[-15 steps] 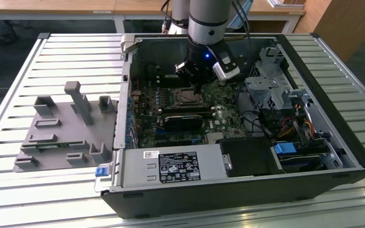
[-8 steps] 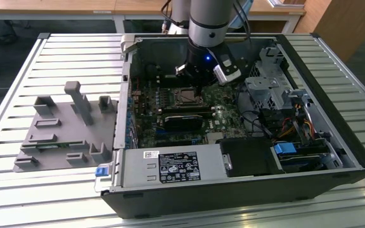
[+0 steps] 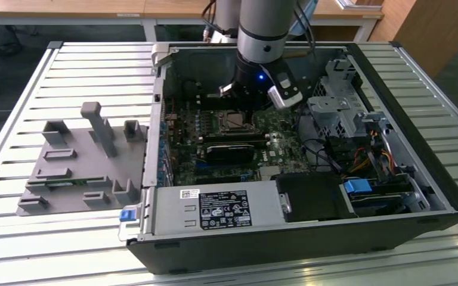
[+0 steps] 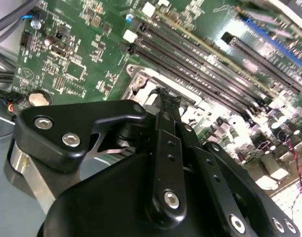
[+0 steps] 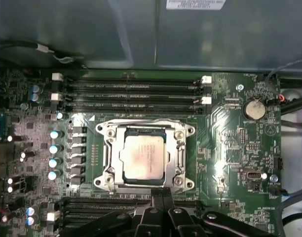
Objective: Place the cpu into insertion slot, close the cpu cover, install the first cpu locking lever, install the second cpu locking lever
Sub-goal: 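Install the second cpu locking lever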
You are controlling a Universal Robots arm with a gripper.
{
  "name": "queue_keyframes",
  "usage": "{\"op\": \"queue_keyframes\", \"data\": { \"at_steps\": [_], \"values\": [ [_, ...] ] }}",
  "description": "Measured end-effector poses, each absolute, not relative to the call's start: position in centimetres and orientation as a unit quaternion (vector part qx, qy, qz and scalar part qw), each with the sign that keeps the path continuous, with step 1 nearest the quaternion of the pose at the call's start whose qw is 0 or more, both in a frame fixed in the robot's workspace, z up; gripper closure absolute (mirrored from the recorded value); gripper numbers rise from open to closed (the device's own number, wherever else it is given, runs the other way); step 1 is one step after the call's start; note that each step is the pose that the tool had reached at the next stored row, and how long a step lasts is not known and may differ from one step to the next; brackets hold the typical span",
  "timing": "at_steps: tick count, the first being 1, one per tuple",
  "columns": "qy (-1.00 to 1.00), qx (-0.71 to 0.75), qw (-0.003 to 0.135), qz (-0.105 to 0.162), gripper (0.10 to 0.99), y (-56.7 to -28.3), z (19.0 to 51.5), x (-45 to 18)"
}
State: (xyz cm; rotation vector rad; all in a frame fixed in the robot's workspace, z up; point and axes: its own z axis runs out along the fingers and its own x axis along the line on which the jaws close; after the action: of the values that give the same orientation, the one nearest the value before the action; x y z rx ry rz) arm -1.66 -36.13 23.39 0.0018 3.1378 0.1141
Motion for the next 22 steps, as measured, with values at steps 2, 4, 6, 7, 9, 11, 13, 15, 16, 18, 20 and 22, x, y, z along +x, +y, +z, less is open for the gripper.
{"op": "queue_keyframes", "data": {
  "at_steps": [2,4,6,7,9,11,13,15,16,18,20,22],
  "values": [
    [0.999,0.000,0.001,0.038,0.980,-36.3,23.4,-1.9],
    [0.999,-0.001,0.001,0.040,0.980,-36.4,23.4,-2.2],
    [0.999,-0.002,0.001,0.040,0.980,-36.5,23.4,-2.5],
    [0.999,-0.002,0.001,0.040,0.980,-36.5,23.4,-2.7],
    [0.999,-0.002,0.001,0.040,0.980,-36.5,23.4,-3.0],
    [0.999,-0.002,0.001,0.040,0.980,-36.5,23.4,-3.4],
    [0.999,-0.002,0.001,0.040,0.980,-36.5,23.4,-3.7],
    [0.999,-0.002,0.001,0.040,0.980,-36.5,23.4,-3.9],
    [0.999,-0.002,0.001,0.040,0.980,-36.5,23.4,-4.0],
    [0.999,-0.002,0.001,0.040,0.980,-36.5,23.4,-4.1],
    [0.999,-0.002,0.001,0.040,0.980,-36.5,23.4,-4.2],
    [0.999,-0.002,0.001,0.040,0.980,-36.6,23.4,-4.2]
  ]
}}
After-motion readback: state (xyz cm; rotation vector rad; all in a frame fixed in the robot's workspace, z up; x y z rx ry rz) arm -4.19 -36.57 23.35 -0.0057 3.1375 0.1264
